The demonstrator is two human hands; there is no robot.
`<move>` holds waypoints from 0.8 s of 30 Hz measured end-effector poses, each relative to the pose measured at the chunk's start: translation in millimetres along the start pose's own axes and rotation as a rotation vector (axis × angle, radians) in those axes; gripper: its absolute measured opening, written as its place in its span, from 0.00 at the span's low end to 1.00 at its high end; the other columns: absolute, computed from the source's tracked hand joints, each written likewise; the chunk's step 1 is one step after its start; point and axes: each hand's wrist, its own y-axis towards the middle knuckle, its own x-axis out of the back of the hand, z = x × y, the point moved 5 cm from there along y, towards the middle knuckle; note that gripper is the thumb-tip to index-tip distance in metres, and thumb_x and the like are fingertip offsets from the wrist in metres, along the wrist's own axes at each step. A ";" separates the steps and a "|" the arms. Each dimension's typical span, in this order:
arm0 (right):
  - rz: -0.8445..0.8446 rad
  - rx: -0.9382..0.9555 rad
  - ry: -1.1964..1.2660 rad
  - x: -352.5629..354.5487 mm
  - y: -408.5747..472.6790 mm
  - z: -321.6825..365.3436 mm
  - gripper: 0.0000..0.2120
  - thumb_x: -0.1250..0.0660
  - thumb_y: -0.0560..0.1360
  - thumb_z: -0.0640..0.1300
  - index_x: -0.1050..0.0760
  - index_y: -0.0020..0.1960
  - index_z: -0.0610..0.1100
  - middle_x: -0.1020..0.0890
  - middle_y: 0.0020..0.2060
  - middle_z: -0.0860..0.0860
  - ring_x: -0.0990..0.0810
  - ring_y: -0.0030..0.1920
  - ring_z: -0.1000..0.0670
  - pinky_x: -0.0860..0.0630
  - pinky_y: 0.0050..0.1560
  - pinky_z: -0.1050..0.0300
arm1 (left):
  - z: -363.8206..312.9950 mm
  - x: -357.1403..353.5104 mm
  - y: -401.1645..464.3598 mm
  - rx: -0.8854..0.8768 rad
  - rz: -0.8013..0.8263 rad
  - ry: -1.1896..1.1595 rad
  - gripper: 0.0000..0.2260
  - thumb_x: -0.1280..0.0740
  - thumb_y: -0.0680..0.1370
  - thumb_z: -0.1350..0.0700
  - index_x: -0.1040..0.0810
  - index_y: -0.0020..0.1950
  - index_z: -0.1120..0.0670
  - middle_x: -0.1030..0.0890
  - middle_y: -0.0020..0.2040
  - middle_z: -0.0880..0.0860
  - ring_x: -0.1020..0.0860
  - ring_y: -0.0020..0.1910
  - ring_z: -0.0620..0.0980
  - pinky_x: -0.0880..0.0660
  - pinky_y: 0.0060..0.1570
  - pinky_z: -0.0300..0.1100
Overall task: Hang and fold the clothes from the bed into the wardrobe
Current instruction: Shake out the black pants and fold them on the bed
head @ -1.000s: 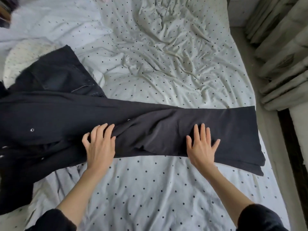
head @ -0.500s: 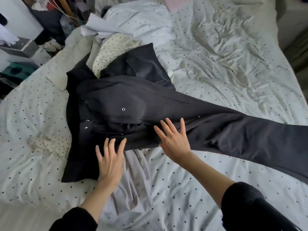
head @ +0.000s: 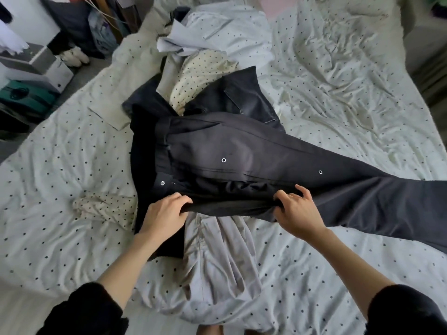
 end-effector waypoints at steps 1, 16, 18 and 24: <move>0.042 0.003 0.049 5.5 2.3 1.3 0.15 0.49 0.68 0.46 0.26 0.41 0.41 0.24 0.23 0.50 0.22 0.29 0.45 0.29 0.58 0.47 | 4.5 12.1 5.2 0.000 0.039 -0.022 0.14 0.35 0.76 0.58 0.23 0.60 0.48 0.21 0.56 0.49 0.22 0.56 0.54 0.26 0.49 0.47; 0.009 -0.448 0.405 35.4 125.5 -57.3 0.11 0.39 0.79 0.45 0.21 0.56 0.45 0.17 0.47 0.47 0.21 0.52 0.43 0.30 0.59 0.45 | -23.9 115.5 155.5 -0.030 -0.391 0.177 0.09 0.37 0.79 0.51 0.20 0.54 0.52 0.17 0.47 0.52 0.25 0.50 0.54 0.43 0.52 0.48; -0.043 -0.455 0.388 29.9 133.3 -59.5 0.11 0.39 0.79 0.46 0.21 0.56 0.45 0.17 0.47 0.47 0.21 0.52 0.44 0.31 0.60 0.46 | -17.2 113.1 158.4 -0.029 -0.475 0.193 0.08 0.35 0.78 0.52 0.18 0.50 0.53 0.16 0.43 0.53 0.24 0.45 0.56 0.43 0.50 0.48; -0.479 -0.387 0.218 38.6 134.1 -23.0 0.16 0.43 0.76 0.47 0.25 0.60 0.44 0.22 0.58 0.46 0.27 0.58 0.42 0.34 0.62 0.42 | -11.1 99.2 182.3 -0.008 -0.491 0.151 0.07 0.32 0.76 0.51 0.17 0.46 0.53 0.18 0.40 0.52 0.23 0.42 0.56 0.39 0.49 0.50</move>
